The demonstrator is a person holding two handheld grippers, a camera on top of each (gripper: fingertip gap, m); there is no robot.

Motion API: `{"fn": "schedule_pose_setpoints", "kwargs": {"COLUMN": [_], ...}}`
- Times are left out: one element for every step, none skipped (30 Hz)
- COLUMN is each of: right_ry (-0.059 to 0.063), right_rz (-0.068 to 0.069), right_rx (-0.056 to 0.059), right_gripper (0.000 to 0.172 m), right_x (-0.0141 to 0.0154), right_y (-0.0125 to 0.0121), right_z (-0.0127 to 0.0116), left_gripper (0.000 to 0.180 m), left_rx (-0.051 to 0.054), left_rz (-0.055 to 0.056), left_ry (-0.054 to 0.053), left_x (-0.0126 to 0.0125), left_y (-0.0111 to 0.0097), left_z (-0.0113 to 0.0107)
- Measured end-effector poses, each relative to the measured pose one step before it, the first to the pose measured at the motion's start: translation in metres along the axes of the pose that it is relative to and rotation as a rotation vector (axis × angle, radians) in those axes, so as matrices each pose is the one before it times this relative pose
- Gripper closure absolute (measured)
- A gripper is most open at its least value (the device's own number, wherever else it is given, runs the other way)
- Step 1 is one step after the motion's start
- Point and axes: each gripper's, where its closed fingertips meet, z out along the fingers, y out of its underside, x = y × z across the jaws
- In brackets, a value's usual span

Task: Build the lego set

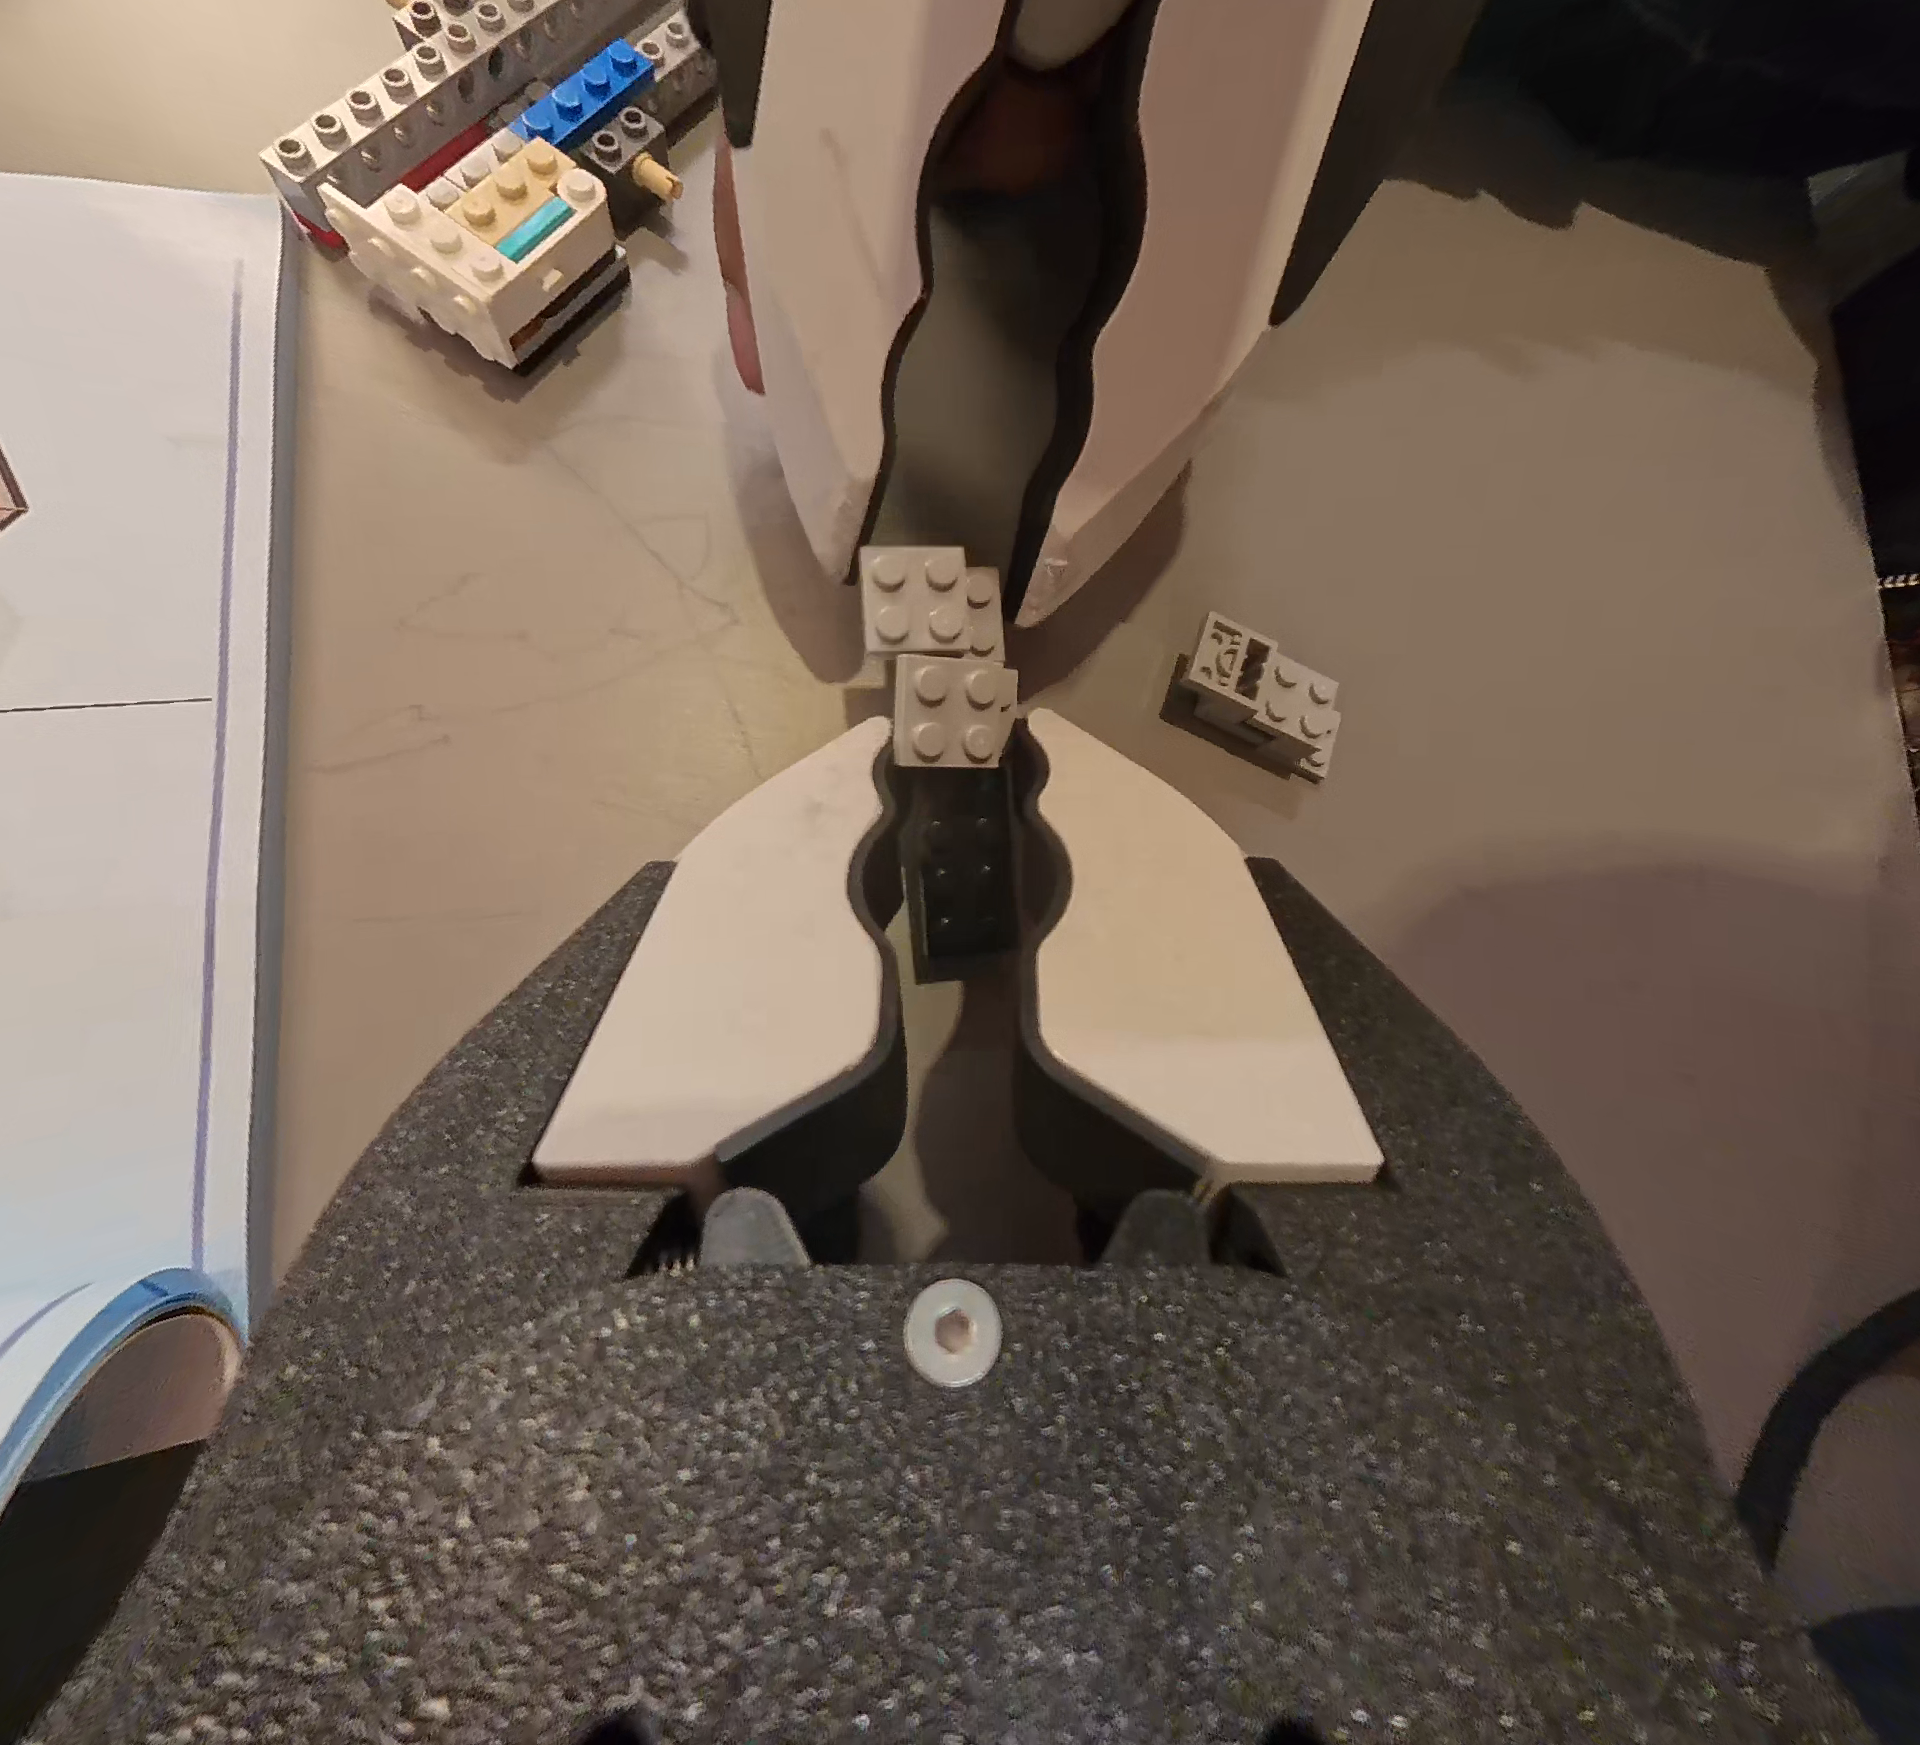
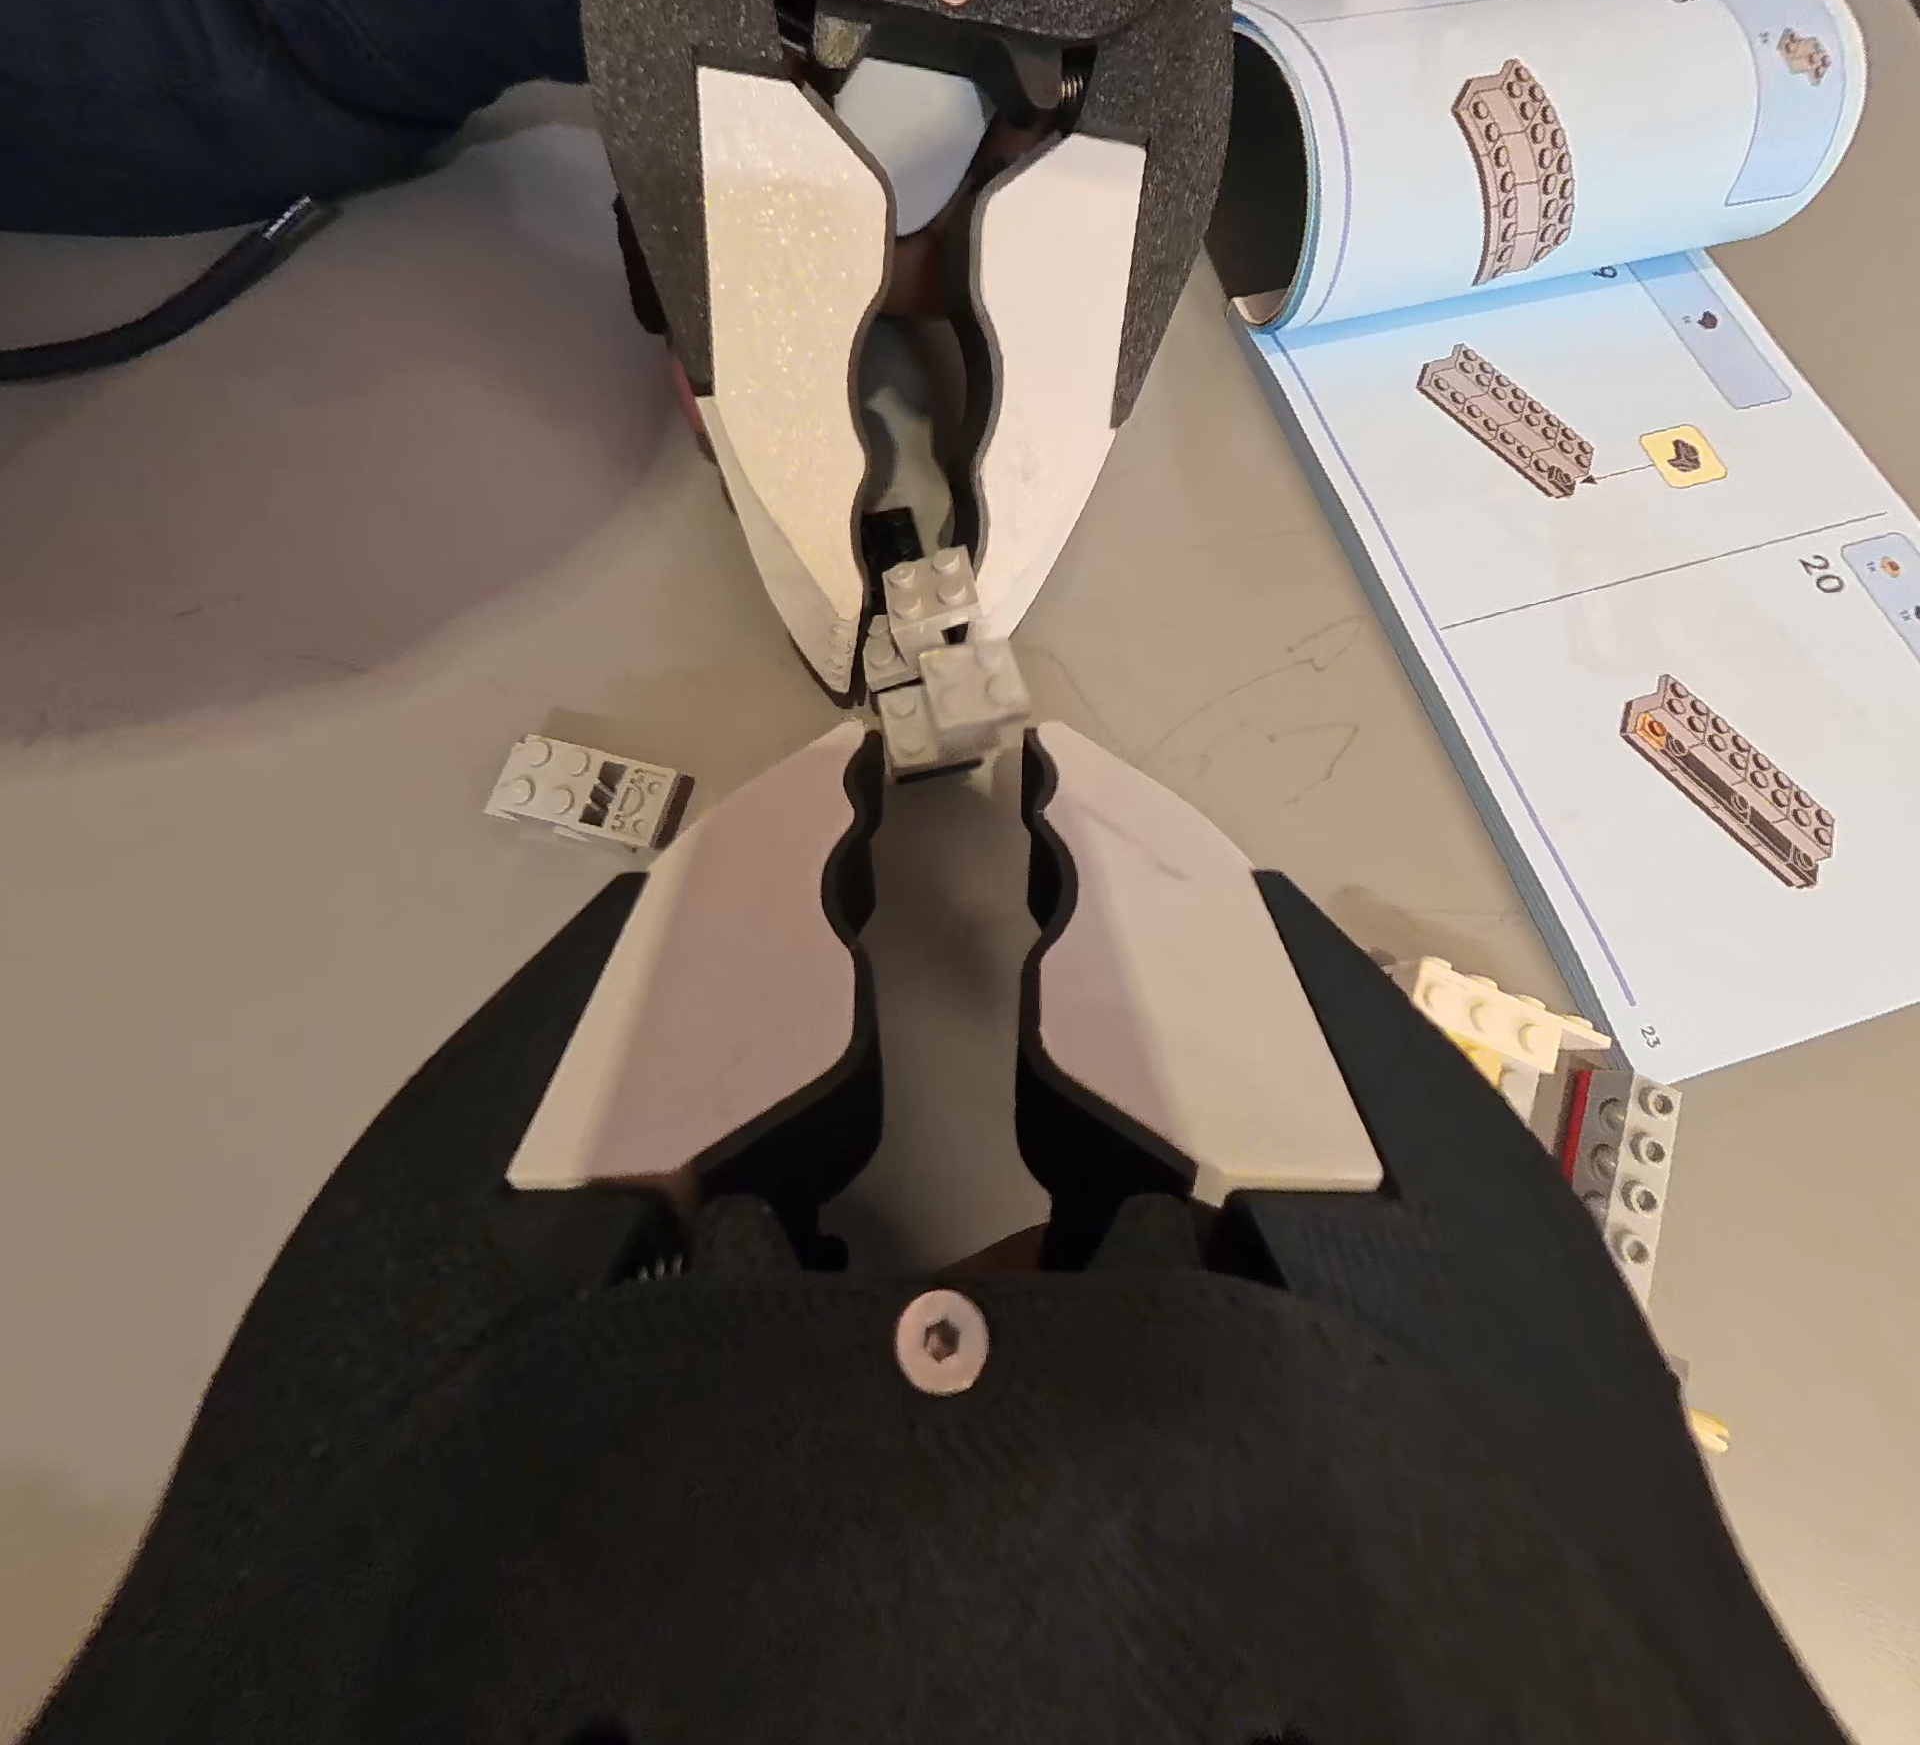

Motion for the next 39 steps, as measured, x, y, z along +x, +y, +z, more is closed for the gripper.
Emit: {"fn": "schedule_pose_setpoints", "kwargs": {"right_ry": [0.0014,-0.0003,-0.0057,-0.0108,-0.0152,-0.0158,-0.0046,0.0066,0.0021,-0.0113,-0.0195,-0.0217,-0.0209,-0.0163,-0.0136,-0.0097,-0.0032,0.0009,0.0047,0.0089,0.0084,0.0070,0.0023,-0.0055,-0.0057,0.0002,0.0021,-0.0009,-0.0022,-0.0025,-0.0045,-0.0053,-0.0030,-0.0010,-0.0038,-0.0096,-0.0132,-0.0118,-0.0028], "right_rz": [0.0073,0.0123,0.0200,0.0304,0.0392,0.0411,0.0406,0.0397,0.0348,0.0346,0.0392,0.0362,0.0278,0.0221,0.0186,0.0176,0.0170,0.0151,0.0133,0.0111,0.0083,0.0082,0.0089,0.0054,0.0009,0.0012,0.0081,0.0113,0.0054,0.0018,0.0045,0.0055,0.0018,0.0002,0.0019,0.0075,0.0139,0.0116,0.0011], "right_rx": [-0.0065,-0.0047,-0.0057,-0.0127,-0.0194,-0.0162,-0.0060,-0.0032,0.0025,0.0201,0.0299,0.0320,0.0327,0.0293,0.0224,0.0148,0.0087,0.0077,0.0072,0.0035,0.0016,0.0027,0.0047,0.0055,0.0030,0.0003,0.0016,0.0032,0.0029,0.0045,0.0069,0.0052,0.0025,0.0021,0.0036,0.0077,0.0115,0.0081,0.0007], "right_gripper": [0.146,0.146,0.146,0.144,0.142,0.139,0.135,0.135,0.135,0.134,0.134,0.134,0.134,0.134,0.134,0.135,0.135,0.136,0.136,0.136,0.137,0.138,0.140,0.142,0.144,0.146,0.147,0.147,0.147,0.147,0.148,0.148,0.148,0.148,0.148,0.148,0.149,0.151,0.152], "right_x": [0.00079,0.00063,0.00003,-0.00040,-0.00096,-0.00111,0.00050,0.00218,0.00175,0.00000,-0.00064,-0.00092,-0.00122,-0.00096,-0.00102,-0.00076,0.00011,0.00052,0.00121,0.00173,0.00183,0.00159,0.00085,-0.00058,-0.00091,-0.00011,0.00040,0.00031,0.00001,-0.00010,-0.00041,-0.00033,-0.00004,-0.00006,-0.00041,-0.00100,-0.00129,-0.00119,-0.00036], "right_y": [0.00139,0.00126,0.00163,0.00293,0.00408,0.00363,0.00193,0.00066,-0.00104,-0.00349,-0.00480,-0.00510,-0.00499,-0.00445,-0.00342,-0.00235,-0.00155,-0.00137,-0.00127,-0.00073,-0.00038,-0.00052,-0.00075,-0.00067,-0.00030,-0.00013,-0.00013,-0.00036,-0.00041,-0.00064,-0.00091,-0.00063,-0.00042,-0.00030,-0.00041,-0.00114,-0.00155,-0.00108,-0.00013], "right_z": [-0.00149,-0.00164,-0.00158,-0.00082,0.00012,0.00092,0.00129,0.00126,0.00065,-0.00023,-0.00044,-0.00041,-0.00059,-0.00042,0.00014,0.00061,0.00113,0.00119,0.00104,0.00062,0.00035,0.00006,0.00001,0.00021,0.00017,0.00022,0.00031,0.00033,-0.00005,-0.00040,-0.00048,-0.00034,-0.00022,-0.00014,-0.00010,-0.00018,-0.00021,-0.00001,0.00000], "left_gripper": [0.162,0.163,0.163,0.163,0.163,0.163,0.163,0.163,0.163,0.163,0.163,0.163,0.163,0.163,0.163,0.163,0.163,0.163,0.163,0.163,0.163,0.163,0.163,0.163,0.163,0.163,0.163,0.163,0.163,0.163,0.163,0.163,0.163,0.163,0.163,0.163,0.162,0.163,0.163], "left_rx": [-0.0001,0.0017,0.0017,0.0003,0.0004,0.0027,0.0066,0.0093,0.0130,0.0121,0.0112,0.0127,0.0120,0.0085,0.0050,0.0017,0.0005,0.0003,-0.0004,-0.0029,-0.0045,-0.0042,-0.0029,-0.0006,-0.0012,-0.0028,-0.0046,-0.0036,-0.0018,0.0020,0.0034,0.0024,0.0011,0.0009,-0.0029,-0.0092,-0.0093,-0.0098,-0.0081], "left_rz": [0.0001,-0.0033,-0.0034,-0.0001,0.0008,-0.0004,-0.0029,-0.0040,-0.0022,-0.0029,-0.0018,0.0008,0.0001,0.0009,0.0038,0.0061,0.0076,0.0075,0.0059,0.0072,0.0101,0.0098,0.0067,0.0034,0.0031,0.0057,0.0052,0.0037,0.0035,0.0019,0.0022,0.0008,-0.0002,-0.0002,0.0033,0.0100,0.0116,0.0107,0.0101], "left_ry": [-0.0092,0.0013,0.0000,-0.0047,-0.0032,-0.0056,-0.0070,-0.0028,-0.0077,-0.0089,-0.0071,-0.0075,-0.0080,-0.0054,-0.0083,-0.0097,-0.0096,-0.0077,-0.0061,-0.0062,-0.0064,-0.0065,-0.0067,-0.0103,-0.0058,-0.0075,-0.0084,-0.0074,-0.0054,-0.0032,-0.0041,-0.0028,-0.0013,-0.0023,-0.0048,-0.0054,-0.0069,-0.0051,-0.0075], "left_x": [-0.00162,-0.00023,-0.00042,-0.00087,-0.00065,-0.00100,-0.00146,-0.00098,-0.00150,-0.00171,-0.00131,-0.00129,-0.00112,-0.00057,-0.00080,-0.00092,-0.00078,-0.00032,-0.00009,-0.00003,0.00003,0.00004,-0.00018,-0.00092,-0.00044,-0.00049,-0.00083,-0.00071,-0.00050,-0.00015,-0.00031,-0.00023,-0.00020,-0.00028,-0.00030,0.00003,0.00023,0.00052,0.00002], "left_y": [0.00016,-0.00004,0.00002,0.00004,0.00007,-0.00029,-0.00101,-0.00131,-0.00192,-0.00198,-0.00188,-0.00228,-0.00224,-0.00168,-0.00121,-0.00078,-0.00071,-0.00073,-0.00066,-0.00023,0.00015,-0.00008,-0.00034,-0.00052,-0.00044,0.00003,0.00037,0.00025,0.00008,-0.00053,-0.00087,-0.00069,-0.00041,-0.00019,0.00026,0.00095,0.00062,0.00056,0.00036], "left_z": [-0.00031,-0.00043,-0.00036,-0.00030,-0.00032,-0.00027,-0.00066,-0.00074,-0.00103,-0.00126,-0.00123,-0.00130,-0.00123,-0.00090,-0.00058,-0.00027,-0.00019,-0.00011,0.00016,0.00020,0.00038,0.00044,0.00038,0.00015,0.00008,-0.00001,0.00016,0.00004,-0.00037,-0.00029,-0.00015,-0.00030,-0.00024,0.00000,0.00044,0.00079,0.00115,0.00120,0.00093]}}
